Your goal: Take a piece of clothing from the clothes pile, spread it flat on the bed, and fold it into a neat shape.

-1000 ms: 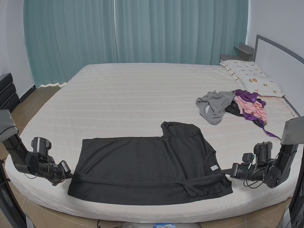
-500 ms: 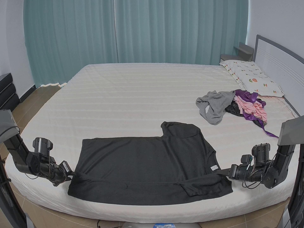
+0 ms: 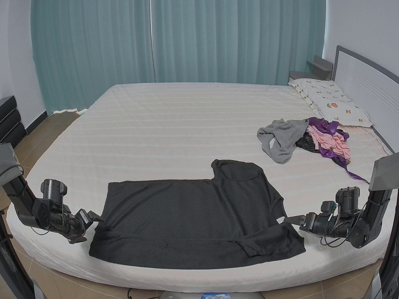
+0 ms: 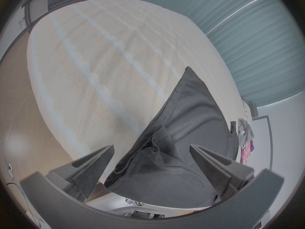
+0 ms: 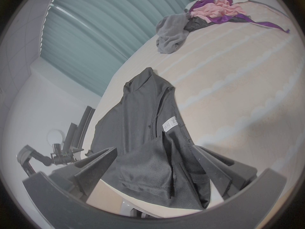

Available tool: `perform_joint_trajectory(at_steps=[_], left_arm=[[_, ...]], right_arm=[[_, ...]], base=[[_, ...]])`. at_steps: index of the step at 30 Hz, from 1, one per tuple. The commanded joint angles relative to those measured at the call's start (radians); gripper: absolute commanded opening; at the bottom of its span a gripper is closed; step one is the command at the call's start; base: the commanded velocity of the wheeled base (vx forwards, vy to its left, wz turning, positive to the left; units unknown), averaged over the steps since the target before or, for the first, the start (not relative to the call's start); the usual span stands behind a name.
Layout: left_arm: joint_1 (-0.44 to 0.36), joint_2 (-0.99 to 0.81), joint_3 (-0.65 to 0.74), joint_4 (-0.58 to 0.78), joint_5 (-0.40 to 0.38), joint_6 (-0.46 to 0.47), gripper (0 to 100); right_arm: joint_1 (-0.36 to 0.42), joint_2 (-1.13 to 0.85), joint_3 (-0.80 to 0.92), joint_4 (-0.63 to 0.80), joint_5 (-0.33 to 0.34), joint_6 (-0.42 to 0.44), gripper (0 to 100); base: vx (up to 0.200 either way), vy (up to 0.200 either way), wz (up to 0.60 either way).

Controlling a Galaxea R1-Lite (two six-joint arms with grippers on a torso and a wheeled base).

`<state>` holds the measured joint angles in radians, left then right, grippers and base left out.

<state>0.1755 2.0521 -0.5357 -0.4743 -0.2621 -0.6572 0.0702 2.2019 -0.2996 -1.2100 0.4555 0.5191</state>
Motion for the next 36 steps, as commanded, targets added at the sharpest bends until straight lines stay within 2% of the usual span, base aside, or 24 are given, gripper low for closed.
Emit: perform_joint_trajectory(at_steps=[1,11,13,15,33,36], left_arm=[[0.009,-0.052,0.005,-0.001,0.000,-0.007,100],[0.021,-0.064,0.013,-0.001,-0.006,-0.018,100],[0.039,-0.067,0.008,-0.001,-0.063,-0.044,100],[0.045,-0.079,0.008,-0.001,-0.075,-0.047,100],[0.039,-0.098,0.020,-0.001,-0.080,-0.044,100],[0.030,-0.124,0.020,0.000,-0.080,-0.047,100]], right_arm=[[-0.007,-0.036,0.005,0.000,0.000,0.042,100],[-0.010,-0.036,0.007,0.000,-0.001,0.050,100],[-0.009,-0.037,0.007,0.000,-0.001,0.050,100],[-0.009,-0.041,0.007,0.000,-0.001,0.048,100],[-0.004,-0.056,0.005,0.000,-0.001,0.048,100],[-0.003,-0.057,0.007,0.000,-0.001,0.050,100]], base=[[0.000,0.000,0.00],[0.000,0.000,0.00],[0.000,0.100,0.00],[0.000,0.200,0.00],[0.000,0.000,0.00],[0.200,0.000,0.00]])
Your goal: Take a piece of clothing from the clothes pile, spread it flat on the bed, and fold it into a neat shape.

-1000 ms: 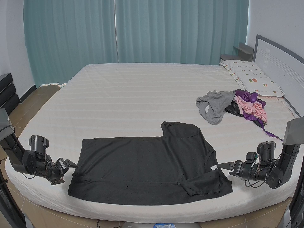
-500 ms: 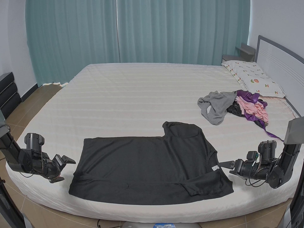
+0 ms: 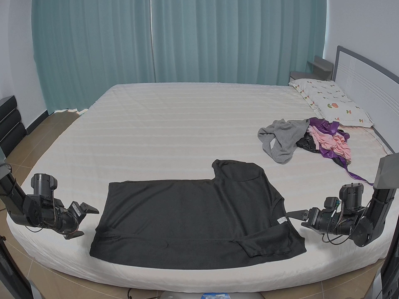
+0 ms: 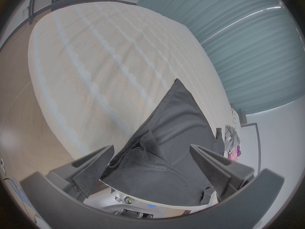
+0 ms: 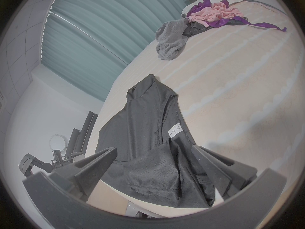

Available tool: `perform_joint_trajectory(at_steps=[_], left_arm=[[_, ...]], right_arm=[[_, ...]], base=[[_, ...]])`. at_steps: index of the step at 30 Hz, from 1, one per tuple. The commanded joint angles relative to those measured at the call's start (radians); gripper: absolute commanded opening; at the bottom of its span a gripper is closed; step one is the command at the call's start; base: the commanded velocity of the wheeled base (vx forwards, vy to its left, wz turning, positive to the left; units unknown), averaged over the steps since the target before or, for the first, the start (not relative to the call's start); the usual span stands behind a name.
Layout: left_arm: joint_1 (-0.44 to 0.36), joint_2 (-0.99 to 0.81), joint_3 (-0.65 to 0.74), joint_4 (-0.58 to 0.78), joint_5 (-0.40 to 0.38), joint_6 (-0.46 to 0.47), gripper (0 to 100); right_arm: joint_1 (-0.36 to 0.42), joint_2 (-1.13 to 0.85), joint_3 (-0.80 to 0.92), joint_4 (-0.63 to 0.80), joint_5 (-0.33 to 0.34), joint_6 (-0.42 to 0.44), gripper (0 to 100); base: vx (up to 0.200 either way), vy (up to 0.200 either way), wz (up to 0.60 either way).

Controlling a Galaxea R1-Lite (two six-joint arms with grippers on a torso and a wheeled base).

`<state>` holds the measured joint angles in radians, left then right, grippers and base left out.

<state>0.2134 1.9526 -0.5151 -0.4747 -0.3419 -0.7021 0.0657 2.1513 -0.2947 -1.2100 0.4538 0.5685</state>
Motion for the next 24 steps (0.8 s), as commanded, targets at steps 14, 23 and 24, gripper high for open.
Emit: perform_joint_trajectory(at_steps=[14,23,24], left_arm=[[-0.029,0.011,-0.097,0.002,0.004,0.000,100],[-0.045,0.126,-0.253,0.001,0.001,0.004,100],[-0.049,0.141,-0.272,0.002,0.004,0.004,100]], right_arm=[[0.008,-0.013,0.006,0.001,0.000,-0.001,100],[0.011,-0.010,0.008,0.000,0.000,-0.001,100],[0.009,-0.010,0.008,0.000,0.000,-0.001,100]], base=[[0.000,0.000,0.00],[0.000,0.000,0.00],[0.000,0.000,0.00]])
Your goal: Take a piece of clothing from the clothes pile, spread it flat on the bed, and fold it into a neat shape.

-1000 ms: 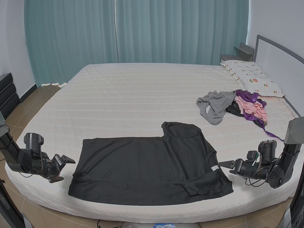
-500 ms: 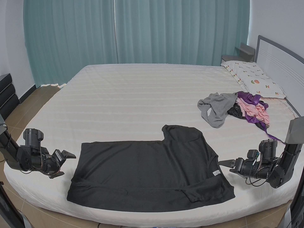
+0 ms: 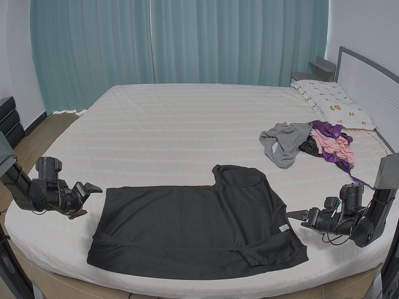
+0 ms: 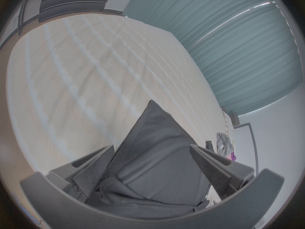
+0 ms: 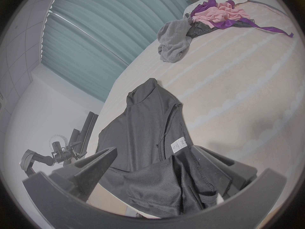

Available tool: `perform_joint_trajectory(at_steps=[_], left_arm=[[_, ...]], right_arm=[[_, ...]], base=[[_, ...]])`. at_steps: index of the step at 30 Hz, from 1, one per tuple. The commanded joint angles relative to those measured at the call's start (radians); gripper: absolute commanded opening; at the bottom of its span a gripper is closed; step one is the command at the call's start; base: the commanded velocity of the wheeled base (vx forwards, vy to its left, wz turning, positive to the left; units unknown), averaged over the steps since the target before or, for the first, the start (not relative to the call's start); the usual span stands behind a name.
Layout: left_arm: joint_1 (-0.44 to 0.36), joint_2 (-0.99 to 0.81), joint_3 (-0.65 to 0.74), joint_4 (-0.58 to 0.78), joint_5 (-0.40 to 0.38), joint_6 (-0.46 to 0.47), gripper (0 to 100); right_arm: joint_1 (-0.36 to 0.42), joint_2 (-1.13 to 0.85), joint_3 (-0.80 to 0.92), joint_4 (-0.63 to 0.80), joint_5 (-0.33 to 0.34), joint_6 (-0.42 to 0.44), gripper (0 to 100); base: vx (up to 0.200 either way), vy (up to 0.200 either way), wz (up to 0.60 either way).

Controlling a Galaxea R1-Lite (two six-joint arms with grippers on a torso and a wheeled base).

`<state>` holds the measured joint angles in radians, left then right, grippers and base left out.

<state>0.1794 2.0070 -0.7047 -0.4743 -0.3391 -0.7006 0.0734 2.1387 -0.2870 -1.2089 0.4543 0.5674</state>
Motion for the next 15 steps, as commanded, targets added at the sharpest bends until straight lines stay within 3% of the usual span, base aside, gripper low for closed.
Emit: perform_joint_trajectory(at_steps=[1,8,10,12,15], left_arm=[[-0.024,0.110,-0.114,0.002,0.003,0.004,100],[-0.064,0.256,-0.318,-0.001,0.008,0.032,100],[-0.064,0.256,-0.318,-0.001,0.008,0.032,100],[-0.086,0.335,-0.446,0.005,0.049,0.047,100],[-0.087,0.380,-0.504,-0.001,0.081,0.078,100]], right_arm=[[0.003,0.003,0.000,0.000,0.000,0.000,100],[0.002,0.006,0.002,0.000,0.000,0.000,100],[0.002,0.006,0.002,0.000,0.000,0.000,100],[0.003,0.010,0.002,0.000,0.000,0.000,100],[0.003,0.010,0.002,0.000,0.000,0.000,100]], base=[[0.000,0.000,0.00],[0.000,0.000,0.00],[0.000,0.000,0.00],[0.000,0.000,0.00],[0.000,0.000,0.00]])
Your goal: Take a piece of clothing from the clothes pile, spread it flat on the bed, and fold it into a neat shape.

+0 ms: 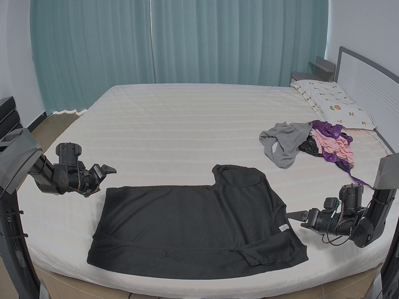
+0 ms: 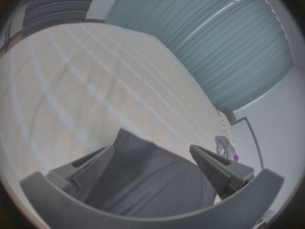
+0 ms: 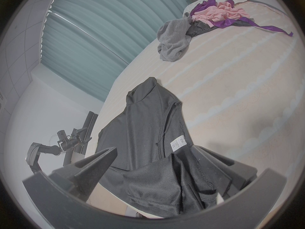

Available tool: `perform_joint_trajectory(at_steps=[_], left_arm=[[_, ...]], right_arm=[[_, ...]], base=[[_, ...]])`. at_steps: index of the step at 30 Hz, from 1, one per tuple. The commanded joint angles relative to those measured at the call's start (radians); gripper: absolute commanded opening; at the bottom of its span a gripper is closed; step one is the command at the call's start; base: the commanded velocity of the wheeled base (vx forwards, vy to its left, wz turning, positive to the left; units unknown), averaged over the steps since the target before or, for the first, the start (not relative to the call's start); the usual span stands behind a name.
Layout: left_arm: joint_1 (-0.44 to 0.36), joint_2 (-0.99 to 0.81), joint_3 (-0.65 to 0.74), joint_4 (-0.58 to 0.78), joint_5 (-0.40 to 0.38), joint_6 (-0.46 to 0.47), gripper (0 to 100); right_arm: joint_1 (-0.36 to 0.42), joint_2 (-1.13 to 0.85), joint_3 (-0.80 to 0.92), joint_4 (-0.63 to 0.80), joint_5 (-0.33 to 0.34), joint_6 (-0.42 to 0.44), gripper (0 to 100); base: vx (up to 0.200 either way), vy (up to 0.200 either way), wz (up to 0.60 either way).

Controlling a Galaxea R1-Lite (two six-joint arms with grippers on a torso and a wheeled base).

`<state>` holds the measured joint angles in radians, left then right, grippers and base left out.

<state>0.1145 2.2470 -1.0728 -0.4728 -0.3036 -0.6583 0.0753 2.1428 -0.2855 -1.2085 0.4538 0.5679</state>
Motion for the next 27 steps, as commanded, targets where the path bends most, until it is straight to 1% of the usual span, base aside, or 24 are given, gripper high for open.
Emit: perform_joint_trajectory(at_steps=[1,3,5,9,11,19,25,26,27], left_arm=[[-0.022,0.154,-0.147,-0.004,0.052,0.051,100],[-0.018,0.186,-0.170,-0.015,0.078,0.072,100],[-0.012,0.210,-0.174,-0.047,0.095,0.071,100],[-0.010,0.249,-0.164,-0.142,0.095,0.071,100],[-0.010,0.263,-0.164,-0.168,0.095,0.069,100],[-0.030,0.266,-0.162,-0.172,0.095,0.066,100],[-0.030,0.258,-0.161,-0.165,0.097,0.060,100],[-0.030,0.258,-0.159,-0.164,0.097,0.060,0],[-0.030,0.258,-0.156,-0.164,0.098,0.060,0]], right_arm=[[0.001,0.006,0.000,0.000,0.000,0.000,100],[0.001,0.008,0.000,0.000,0.000,0.000,100],[0.001,0.017,-0.001,0.000,0.000,0.000,100],[0.003,0.039,-0.011,-0.002,0.000,-0.002,100],[0.008,0.043,-0.014,-0.002,0.000,-0.002,100],[0.017,0.046,-0.018,-0.002,0.000,-0.002,100],[0.026,0.045,-0.026,-0.002,0.000,-0.002,100],[0.027,0.043,-0.027,-0.002,-0.001,-0.002,100],[0.027,0.043,-0.027,-0.002,-0.001,-0.002,100]], base=[[0.000,0.000,0.00],[0.000,0.000,0.00],[0.000,0.000,0.00],[0.000,0.000,0.00],[0.000,0.000,0.00],[0.000,0.000,0.00],[0.000,0.000,0.00],[0.000,0.000,0.00],[0.000,0.000,0.00]])
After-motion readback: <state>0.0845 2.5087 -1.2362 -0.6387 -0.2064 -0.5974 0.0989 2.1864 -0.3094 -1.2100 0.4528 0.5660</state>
